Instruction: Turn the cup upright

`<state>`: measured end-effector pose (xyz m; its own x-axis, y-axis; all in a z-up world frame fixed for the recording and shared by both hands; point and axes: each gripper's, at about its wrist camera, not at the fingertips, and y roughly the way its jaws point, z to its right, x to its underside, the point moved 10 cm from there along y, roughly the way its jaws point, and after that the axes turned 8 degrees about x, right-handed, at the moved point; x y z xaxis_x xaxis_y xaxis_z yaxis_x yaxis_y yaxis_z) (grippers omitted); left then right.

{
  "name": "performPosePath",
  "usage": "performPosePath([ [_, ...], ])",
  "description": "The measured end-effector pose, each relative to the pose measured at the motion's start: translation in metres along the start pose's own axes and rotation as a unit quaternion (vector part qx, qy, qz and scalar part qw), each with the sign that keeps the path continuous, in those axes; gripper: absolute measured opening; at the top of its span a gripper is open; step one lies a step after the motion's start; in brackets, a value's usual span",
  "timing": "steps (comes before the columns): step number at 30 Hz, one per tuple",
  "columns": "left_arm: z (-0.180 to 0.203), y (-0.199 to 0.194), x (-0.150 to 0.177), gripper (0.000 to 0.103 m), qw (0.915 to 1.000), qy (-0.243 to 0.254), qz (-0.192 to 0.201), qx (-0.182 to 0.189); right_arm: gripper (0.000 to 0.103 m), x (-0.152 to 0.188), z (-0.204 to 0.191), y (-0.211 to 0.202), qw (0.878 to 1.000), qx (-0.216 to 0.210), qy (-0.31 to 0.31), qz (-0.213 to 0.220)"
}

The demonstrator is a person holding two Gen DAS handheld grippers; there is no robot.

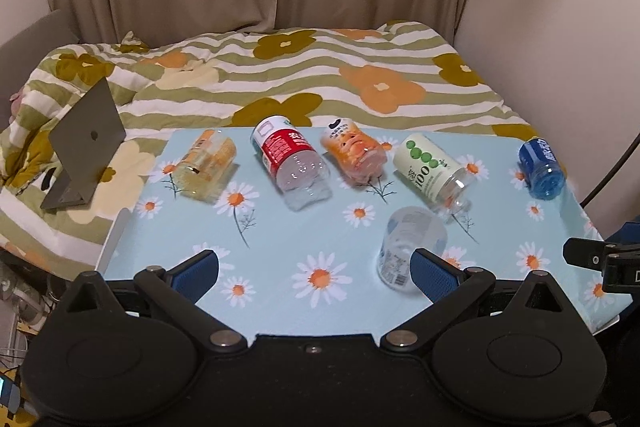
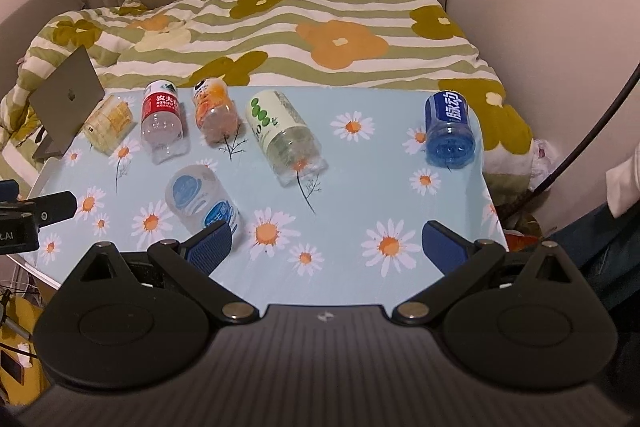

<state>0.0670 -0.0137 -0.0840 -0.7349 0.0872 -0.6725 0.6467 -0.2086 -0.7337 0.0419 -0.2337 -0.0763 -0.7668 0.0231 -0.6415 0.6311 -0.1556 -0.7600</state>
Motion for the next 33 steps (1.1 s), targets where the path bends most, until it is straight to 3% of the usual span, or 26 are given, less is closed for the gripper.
performPosePath([
  [33, 0.0015, -0.0010, -0.0041, 0.103, 0.9999, 0.009, 0.011, 0.003, 0.103, -0.0034, -0.0007, -0.0018, 1.000, 0.014, 0.005, -0.001],
])
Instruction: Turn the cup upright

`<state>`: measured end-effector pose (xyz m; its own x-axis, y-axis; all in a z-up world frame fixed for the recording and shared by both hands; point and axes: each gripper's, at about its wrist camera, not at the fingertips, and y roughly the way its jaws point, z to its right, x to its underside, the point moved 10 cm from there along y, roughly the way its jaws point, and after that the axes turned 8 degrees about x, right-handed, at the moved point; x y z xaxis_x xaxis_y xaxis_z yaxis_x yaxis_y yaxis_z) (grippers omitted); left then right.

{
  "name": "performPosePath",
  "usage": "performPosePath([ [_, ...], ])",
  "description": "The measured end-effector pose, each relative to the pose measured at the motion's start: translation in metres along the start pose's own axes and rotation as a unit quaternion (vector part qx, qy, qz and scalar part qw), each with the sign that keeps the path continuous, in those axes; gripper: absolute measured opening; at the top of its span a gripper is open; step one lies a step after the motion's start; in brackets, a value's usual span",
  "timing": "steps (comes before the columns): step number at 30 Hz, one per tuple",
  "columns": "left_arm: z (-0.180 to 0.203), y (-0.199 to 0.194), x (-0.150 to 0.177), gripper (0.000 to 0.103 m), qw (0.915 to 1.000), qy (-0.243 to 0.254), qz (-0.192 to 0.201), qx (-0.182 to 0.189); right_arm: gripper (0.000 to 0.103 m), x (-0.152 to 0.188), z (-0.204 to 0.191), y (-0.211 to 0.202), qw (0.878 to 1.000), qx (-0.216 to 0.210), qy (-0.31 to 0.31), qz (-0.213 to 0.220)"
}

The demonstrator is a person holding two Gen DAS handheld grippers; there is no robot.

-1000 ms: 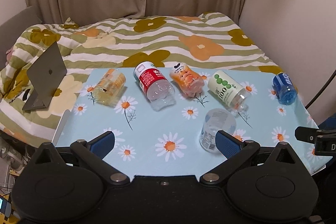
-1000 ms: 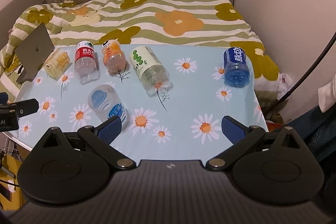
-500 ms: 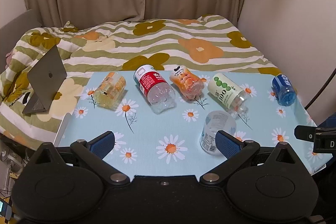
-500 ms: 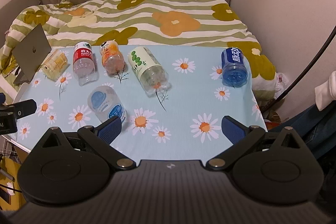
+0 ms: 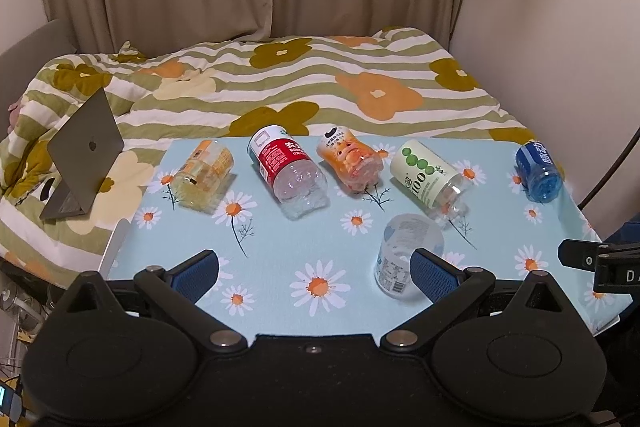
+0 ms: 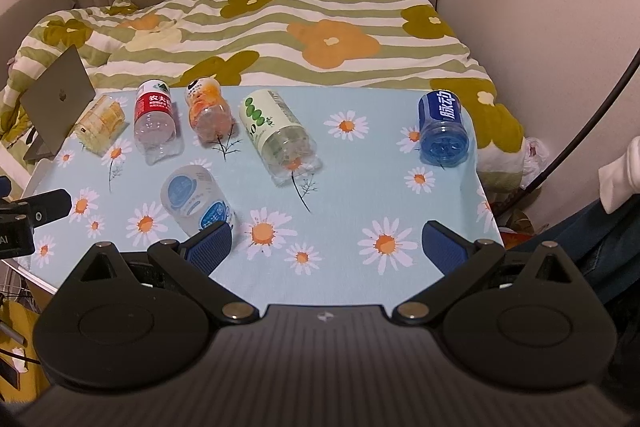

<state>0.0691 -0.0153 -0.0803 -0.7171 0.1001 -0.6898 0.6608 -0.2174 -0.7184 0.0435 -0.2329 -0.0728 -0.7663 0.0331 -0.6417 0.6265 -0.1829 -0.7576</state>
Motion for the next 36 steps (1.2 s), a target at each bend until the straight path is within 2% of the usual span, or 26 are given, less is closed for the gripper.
performPosePath([
  [36, -0.0065, 0.0003, -0.0041, 0.103, 0.9997, 0.012, 0.008, -0.022, 0.103, -0.0014, 0.0009, 0.0026, 1.000, -0.003, 0.002, 0.001],
])
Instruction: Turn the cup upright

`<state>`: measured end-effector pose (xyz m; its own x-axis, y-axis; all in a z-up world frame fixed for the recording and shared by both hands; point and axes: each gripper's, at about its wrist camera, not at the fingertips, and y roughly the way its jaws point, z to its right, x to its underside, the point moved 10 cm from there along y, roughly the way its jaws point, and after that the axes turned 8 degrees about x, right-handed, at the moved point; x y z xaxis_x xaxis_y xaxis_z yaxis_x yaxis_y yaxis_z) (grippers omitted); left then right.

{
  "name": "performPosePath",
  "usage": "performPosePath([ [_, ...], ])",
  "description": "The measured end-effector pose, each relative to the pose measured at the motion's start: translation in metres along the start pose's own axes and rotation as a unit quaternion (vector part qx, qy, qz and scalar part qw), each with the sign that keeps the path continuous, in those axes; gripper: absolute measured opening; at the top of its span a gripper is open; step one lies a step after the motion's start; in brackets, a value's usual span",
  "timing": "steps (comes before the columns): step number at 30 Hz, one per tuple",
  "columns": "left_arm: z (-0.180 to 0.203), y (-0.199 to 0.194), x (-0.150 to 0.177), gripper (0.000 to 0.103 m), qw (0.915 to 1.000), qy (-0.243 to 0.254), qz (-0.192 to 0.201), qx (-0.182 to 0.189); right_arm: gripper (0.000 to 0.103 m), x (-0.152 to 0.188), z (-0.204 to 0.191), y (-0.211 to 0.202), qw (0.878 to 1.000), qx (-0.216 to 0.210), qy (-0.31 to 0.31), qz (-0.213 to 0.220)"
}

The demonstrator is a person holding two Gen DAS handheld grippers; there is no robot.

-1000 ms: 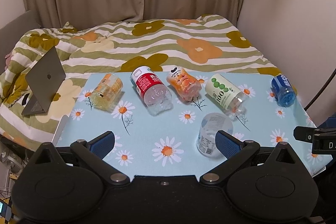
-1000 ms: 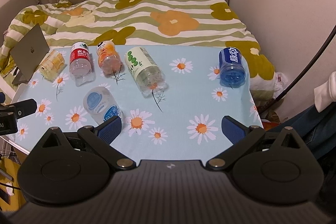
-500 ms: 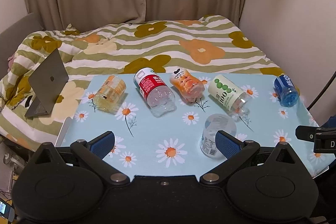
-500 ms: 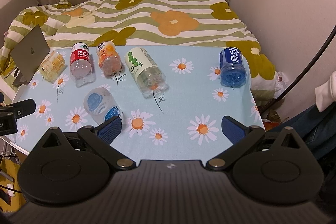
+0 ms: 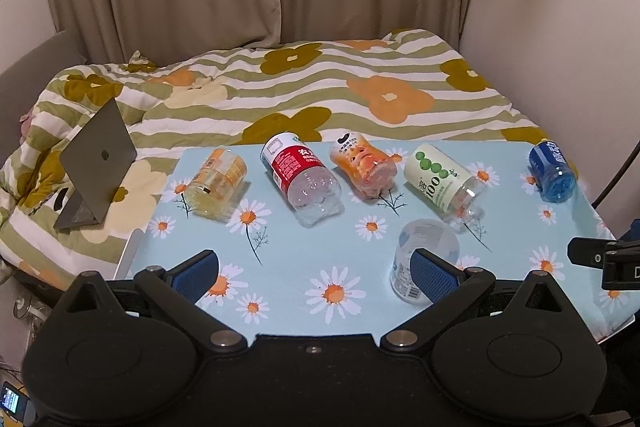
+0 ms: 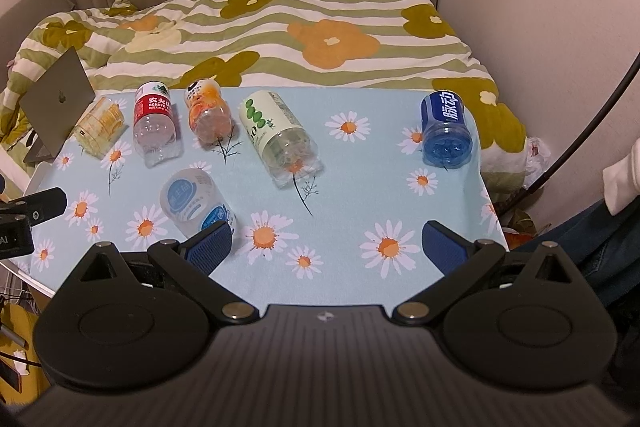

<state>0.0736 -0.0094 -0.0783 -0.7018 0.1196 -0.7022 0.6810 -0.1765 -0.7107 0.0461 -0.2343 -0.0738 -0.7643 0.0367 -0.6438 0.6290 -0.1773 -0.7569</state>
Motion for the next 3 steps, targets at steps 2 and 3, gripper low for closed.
performPosePath([
  [2, -0.0005, 0.0002, -0.0005, 0.103, 1.0000, -0.002, 0.003, 0.000, 0.103, -0.0002, 0.0001, 0.0002, 1.000, 0.000, 0.000, 0.000],
  [3, -0.0008, 0.0005, -0.0012, 0.103, 1.0000, -0.001, 0.003, -0.001, 0.103, 0.0002, 0.0000, 0.0002, 1.000, 0.000, -0.001, -0.001],
])
